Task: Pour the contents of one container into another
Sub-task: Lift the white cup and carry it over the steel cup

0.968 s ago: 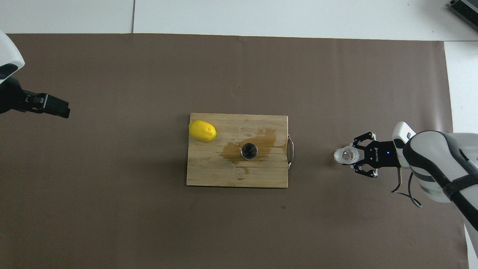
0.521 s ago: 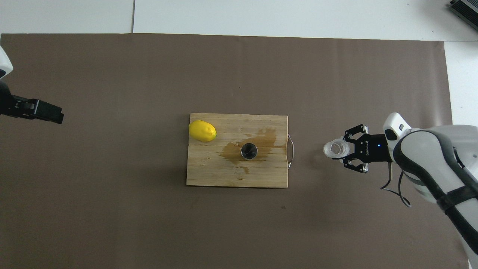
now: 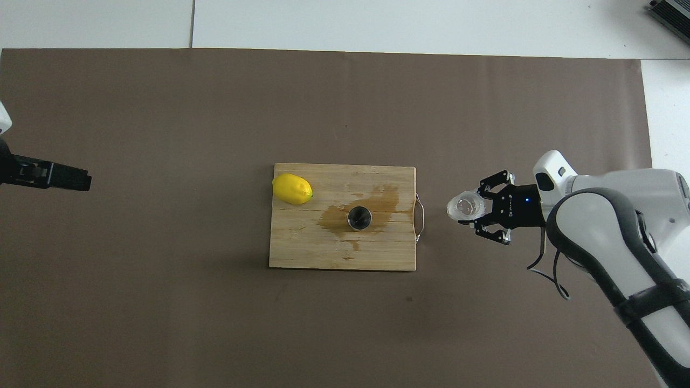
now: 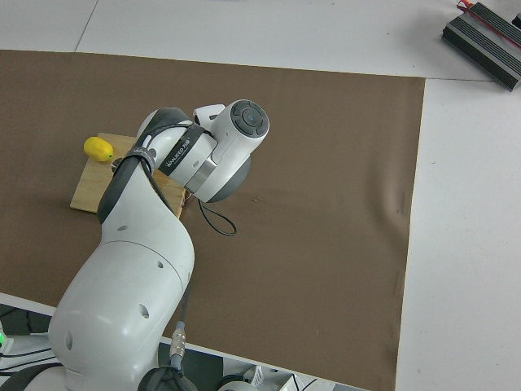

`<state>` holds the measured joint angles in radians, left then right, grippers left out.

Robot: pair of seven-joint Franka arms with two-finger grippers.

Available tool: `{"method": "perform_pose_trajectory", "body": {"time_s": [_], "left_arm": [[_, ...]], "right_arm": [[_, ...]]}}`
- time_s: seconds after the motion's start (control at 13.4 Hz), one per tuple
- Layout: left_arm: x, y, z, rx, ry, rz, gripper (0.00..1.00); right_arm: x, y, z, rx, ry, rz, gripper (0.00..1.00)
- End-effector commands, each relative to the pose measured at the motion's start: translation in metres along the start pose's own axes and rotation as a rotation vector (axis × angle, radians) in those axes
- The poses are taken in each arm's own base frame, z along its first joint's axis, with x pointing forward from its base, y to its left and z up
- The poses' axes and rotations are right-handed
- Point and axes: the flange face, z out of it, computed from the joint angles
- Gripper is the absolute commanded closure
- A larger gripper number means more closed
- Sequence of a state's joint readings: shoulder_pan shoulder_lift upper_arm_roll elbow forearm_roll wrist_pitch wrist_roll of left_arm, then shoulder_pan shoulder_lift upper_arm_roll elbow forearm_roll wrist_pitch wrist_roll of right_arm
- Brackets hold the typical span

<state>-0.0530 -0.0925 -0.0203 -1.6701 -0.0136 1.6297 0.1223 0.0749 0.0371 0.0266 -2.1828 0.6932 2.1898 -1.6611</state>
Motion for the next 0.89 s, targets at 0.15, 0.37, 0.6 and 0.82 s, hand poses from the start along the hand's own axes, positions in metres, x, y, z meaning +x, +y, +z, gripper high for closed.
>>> {"method": "perform_pose_trajectory", "body": {"time_s": [0.15,0.37,0.6,0.82], "left_arm": [[0.004,-0.004,-0.008,-0.015,-0.009,0.005,0.0],[-0.001,-0.004,-0.008,-0.017,-0.029,0.004,0.0],[-0.002,-0.011,-0.009,-0.016,-0.028,0.039,0.0],[-0.002,-0.013,-0.009,-0.017,-0.025,0.038,0.0]], "right_arm": [[0.074,-0.009,0.013,-0.078,-0.128,0.023,0.69],[0.113,-0.02,0.026,-0.107,-0.209,0.019,0.69],[0.141,-0.035,0.037,-0.133,-0.266,0.029,0.69],[0.171,-0.044,0.043,-0.196,-0.336,0.015,0.69]]}}
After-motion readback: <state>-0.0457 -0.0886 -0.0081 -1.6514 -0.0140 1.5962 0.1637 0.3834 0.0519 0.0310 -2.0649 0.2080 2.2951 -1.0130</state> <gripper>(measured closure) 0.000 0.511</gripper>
